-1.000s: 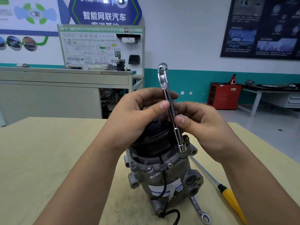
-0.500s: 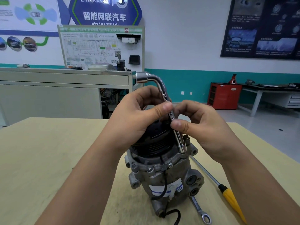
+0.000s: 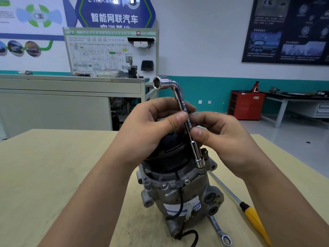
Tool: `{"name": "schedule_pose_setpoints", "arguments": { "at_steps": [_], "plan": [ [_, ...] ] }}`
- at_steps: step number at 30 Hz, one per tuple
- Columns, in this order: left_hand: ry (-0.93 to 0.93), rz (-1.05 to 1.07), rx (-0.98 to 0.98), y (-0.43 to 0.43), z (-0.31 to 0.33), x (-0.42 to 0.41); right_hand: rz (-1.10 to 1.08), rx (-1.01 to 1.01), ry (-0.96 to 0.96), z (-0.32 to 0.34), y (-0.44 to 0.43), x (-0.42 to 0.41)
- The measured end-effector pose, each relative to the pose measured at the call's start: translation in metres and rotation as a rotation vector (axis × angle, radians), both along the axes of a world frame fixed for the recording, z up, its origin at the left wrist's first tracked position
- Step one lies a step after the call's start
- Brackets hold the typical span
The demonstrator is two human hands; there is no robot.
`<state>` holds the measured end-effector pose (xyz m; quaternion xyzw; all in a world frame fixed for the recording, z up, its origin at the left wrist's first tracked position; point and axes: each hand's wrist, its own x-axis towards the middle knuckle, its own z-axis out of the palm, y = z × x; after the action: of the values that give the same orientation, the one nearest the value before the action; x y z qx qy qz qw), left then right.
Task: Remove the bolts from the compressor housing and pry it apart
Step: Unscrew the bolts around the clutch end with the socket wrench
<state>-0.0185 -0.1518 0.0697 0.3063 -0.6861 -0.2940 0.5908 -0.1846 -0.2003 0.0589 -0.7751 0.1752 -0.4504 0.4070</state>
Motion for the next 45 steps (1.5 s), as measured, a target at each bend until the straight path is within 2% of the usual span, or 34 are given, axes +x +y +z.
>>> {"name": "schedule_pose_setpoints", "arguments": {
  "at_steps": [13, 17, 22, 36, 45],
  "plan": [
    [-0.038, 0.122, -0.033, -0.0023, -0.0014, 0.0002, -0.031, -0.029, 0.002, -0.0016, -0.0014, 0.0004],
    [-0.030, 0.112, -0.032, -0.0019, -0.0011, 0.0000, -0.050, -0.036, 0.015, -0.0015, -0.0008, 0.0003],
    [0.010, -0.031, 0.004, 0.0013, 0.0005, -0.0001, -0.004, 0.010, -0.007, -0.0006, 0.0008, -0.0007],
    [0.009, 0.100, -0.019, -0.0006, -0.0001, -0.0007, 0.001, 0.023, -0.005, -0.0017, -0.0020, -0.0005],
    [-0.008, 0.079, -0.020, -0.0012, 0.0009, 0.0004, -0.033, -0.031, 0.030, -0.0010, -0.0014, -0.0001]
  ]
}}
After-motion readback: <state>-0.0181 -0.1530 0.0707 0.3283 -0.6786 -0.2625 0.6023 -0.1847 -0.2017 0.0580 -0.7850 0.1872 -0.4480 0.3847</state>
